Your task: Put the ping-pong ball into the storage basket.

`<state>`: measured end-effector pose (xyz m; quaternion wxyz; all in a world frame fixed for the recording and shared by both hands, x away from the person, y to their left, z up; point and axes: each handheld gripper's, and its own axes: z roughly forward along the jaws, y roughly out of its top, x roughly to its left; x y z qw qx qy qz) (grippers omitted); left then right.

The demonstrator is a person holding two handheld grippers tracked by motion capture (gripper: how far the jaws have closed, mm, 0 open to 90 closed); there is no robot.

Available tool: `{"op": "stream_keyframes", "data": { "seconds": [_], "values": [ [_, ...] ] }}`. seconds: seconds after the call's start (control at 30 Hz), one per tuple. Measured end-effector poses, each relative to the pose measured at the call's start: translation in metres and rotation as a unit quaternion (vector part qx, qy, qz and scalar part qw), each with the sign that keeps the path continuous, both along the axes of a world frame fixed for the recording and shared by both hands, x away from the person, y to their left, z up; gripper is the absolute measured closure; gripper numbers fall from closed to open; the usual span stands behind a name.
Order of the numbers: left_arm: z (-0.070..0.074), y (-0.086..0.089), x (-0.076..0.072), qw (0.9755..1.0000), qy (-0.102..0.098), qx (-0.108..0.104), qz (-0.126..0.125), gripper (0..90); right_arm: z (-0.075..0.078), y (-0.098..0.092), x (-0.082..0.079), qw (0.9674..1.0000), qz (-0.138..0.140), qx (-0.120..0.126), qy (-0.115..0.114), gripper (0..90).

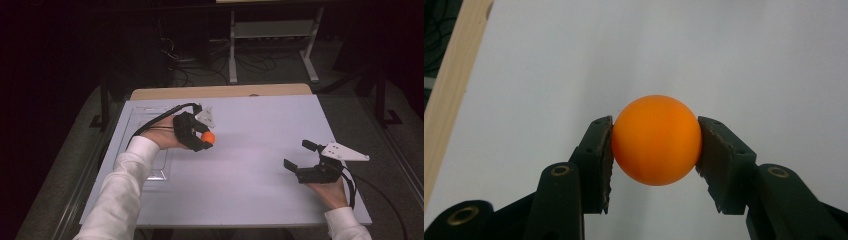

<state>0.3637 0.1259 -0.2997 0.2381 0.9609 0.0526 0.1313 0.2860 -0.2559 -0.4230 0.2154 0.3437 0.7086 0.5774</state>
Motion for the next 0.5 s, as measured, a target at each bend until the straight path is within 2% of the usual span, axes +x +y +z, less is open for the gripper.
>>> {"op": "stream_keyframes", "data": {
  "seconds": [0.5],
  "values": [
    [0.02,0.015,-0.006,0.9999,-0.013,0.004,0.006,50.9,0.0,0.001,-0.001,1.0,0.003,-0.003,0.002,0.0]
  ]
}}
